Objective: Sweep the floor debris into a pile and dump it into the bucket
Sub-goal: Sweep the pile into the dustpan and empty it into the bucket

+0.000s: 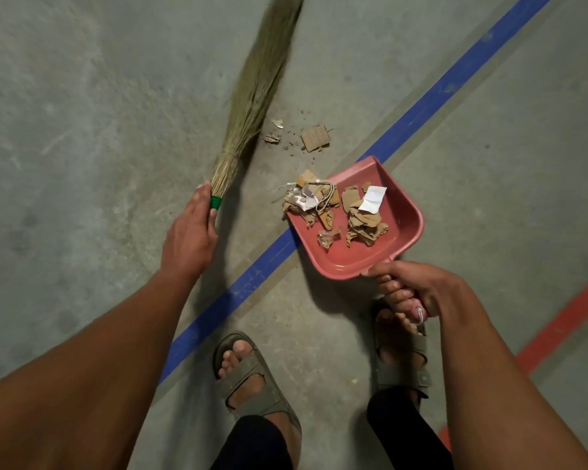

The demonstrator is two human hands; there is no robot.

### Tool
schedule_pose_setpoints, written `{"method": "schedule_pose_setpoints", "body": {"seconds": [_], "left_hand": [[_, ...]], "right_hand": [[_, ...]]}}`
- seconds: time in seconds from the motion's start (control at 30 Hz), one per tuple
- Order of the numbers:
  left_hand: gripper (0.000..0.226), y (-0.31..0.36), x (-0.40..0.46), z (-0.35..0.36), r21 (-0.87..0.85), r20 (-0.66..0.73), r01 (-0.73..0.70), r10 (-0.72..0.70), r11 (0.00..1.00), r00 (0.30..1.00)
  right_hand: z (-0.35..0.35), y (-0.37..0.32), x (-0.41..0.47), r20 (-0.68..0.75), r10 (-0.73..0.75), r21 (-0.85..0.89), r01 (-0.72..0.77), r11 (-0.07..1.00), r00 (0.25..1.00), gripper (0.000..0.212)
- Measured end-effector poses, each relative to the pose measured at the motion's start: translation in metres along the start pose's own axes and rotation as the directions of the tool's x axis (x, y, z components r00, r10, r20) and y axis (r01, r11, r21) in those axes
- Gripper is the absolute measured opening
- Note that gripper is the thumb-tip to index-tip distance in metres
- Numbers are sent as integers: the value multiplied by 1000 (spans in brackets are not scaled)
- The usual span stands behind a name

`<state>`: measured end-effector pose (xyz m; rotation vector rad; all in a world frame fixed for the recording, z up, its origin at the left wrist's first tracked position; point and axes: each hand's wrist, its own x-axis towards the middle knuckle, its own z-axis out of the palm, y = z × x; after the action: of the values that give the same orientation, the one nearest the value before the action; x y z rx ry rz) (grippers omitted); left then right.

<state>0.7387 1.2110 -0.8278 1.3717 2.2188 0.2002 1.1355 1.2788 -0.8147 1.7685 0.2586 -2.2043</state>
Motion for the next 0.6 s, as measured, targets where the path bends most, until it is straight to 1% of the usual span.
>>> {"method": "schedule_pose_setpoints", "body": {"seconds": [0.07,0.2,0.3,0.33,0.4,0.5,0.6], "left_hand": [[57,-3,0,4,-19,50,12,-11,1000,999],[58,-3,-14,13,-52,196,-52,61,997,979],[58,-2,-26,13,-83,265,-164,180,983,947],[58,0,-31,12,-83,288,-210,225,974,931],[59,3,-41,12,-52,326,-269,271,962,906],[67,1,-51,15,-4,350,-335,315,942,882],[76,1,-63,20,25,361,-387,352,922,863]], "right_hand": [[-7,-2,0,1,10,-18,-10,1000,1000,42],[-15,-10,4,-33,0,-73,-2,997,999,40],[-17,-14,8,-84,-14,-146,2,989,996,38],[-18,-14,9,-100,-19,-173,1,985,995,38],[-18,-14,9,-111,-31,-218,6,976,993,39],[-16,-7,5,-109,-45,-209,21,978,993,42],[-22,2,-2,-79,-32,-136,21,991,996,45]]}}
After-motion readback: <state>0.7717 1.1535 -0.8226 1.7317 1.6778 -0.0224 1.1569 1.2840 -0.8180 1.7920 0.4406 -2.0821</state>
